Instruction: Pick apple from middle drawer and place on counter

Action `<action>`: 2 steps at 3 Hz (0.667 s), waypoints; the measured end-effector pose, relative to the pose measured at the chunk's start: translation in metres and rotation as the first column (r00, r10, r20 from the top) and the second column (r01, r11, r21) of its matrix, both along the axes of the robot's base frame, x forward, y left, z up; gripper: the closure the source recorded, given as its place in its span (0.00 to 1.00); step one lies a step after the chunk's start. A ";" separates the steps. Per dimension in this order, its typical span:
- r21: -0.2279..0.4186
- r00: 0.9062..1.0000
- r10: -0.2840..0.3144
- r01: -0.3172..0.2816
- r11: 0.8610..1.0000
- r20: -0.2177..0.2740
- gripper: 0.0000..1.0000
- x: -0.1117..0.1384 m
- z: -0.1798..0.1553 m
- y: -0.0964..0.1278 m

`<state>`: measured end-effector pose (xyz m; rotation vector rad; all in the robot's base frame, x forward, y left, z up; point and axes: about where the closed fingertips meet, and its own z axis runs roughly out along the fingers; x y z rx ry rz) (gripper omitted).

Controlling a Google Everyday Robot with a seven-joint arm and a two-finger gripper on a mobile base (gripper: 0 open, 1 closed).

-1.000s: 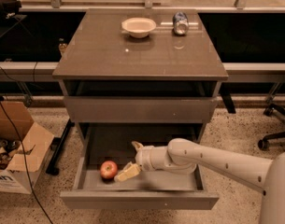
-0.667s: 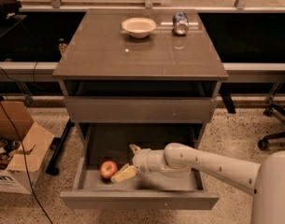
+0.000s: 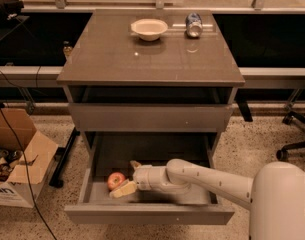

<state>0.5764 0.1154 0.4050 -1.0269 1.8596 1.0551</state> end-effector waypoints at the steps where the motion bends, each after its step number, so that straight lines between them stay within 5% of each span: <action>1: 0.040 0.999 0.035 -0.034 0.999 -0.029 0.00 -0.009 -0.007 0.024; 2: 0.064 0.997 0.056 -0.052 0.997 -0.048 0.18 -0.017 -0.011 0.040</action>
Offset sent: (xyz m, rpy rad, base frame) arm -0.0245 0.0543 -0.0144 0.0866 0.0719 0.0707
